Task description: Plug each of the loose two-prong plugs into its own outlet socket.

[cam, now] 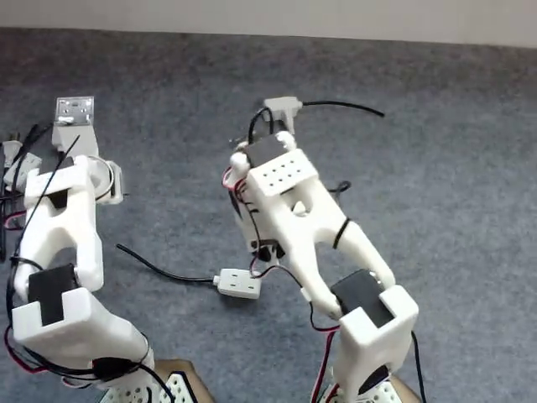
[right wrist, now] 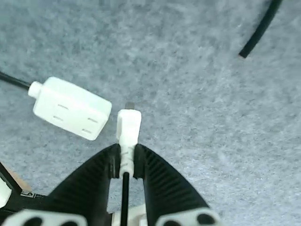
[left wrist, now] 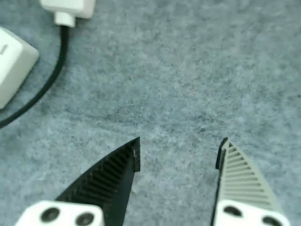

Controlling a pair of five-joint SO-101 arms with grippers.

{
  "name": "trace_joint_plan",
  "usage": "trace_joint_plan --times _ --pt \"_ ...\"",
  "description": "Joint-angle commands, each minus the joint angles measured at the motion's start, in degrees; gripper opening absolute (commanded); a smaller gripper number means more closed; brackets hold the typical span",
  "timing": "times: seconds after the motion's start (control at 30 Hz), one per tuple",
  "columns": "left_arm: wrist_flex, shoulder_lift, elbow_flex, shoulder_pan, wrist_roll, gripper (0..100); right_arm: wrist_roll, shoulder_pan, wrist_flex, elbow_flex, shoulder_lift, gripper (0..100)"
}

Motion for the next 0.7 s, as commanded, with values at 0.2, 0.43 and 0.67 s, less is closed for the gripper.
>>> trace_joint_plan --times 0.2,0.43,0.67 --pt "0.62 -2.42 3.82 6.90 -9.41 27 2.20 -1.36 1.36 -0.40 -11.03 0.7" --pt "12.04 -21.67 14.55 13.49 -14.59 27 8.00 11.82 0.75 -1.10 -6.37 0.7" --pt "18.37 -40.92 27.21 28.26 -18.99 27 10.02 11.74 0.40 -5.76 -0.40 0.7"
